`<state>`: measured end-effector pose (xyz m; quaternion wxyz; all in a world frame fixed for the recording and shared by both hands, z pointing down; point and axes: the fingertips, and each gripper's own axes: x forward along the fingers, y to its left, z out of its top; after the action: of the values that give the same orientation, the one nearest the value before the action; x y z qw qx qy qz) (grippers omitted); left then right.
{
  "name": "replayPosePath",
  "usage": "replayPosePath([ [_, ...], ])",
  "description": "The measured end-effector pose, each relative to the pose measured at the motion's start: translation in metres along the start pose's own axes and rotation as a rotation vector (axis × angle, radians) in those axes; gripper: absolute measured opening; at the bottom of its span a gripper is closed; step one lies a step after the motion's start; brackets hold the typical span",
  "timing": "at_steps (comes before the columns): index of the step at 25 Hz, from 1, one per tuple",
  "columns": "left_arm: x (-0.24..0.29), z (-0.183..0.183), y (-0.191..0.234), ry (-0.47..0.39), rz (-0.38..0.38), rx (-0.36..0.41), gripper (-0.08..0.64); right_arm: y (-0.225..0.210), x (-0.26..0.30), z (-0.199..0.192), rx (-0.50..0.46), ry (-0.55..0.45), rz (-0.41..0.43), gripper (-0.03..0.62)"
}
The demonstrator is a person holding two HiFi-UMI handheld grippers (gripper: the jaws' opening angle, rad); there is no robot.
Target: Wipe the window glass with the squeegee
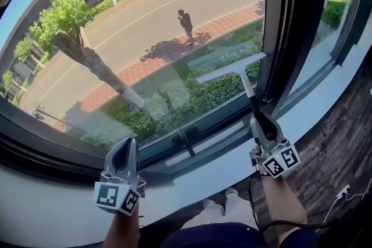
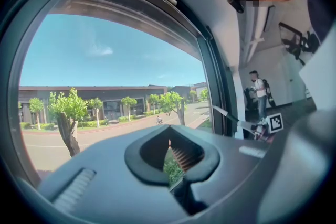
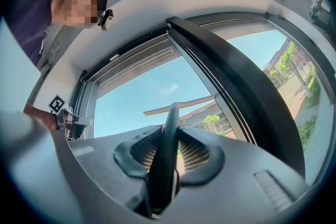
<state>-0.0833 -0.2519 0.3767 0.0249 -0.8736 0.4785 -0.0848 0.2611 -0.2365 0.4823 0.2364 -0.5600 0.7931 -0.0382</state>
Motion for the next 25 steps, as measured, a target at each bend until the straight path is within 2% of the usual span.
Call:
replayPosePath([
  [10, -0.002, -0.023, -0.003, 0.051, -0.003, -0.005, -0.008, -0.006, -0.019, -0.033, 0.036, 0.069, -0.030, 0.101],
  [25, 0.008, -0.031, -0.018, 0.102, -0.017, 0.024, -0.008, -0.016, -0.039, -0.066, 0.035, 0.111, -0.014, 0.101],
])
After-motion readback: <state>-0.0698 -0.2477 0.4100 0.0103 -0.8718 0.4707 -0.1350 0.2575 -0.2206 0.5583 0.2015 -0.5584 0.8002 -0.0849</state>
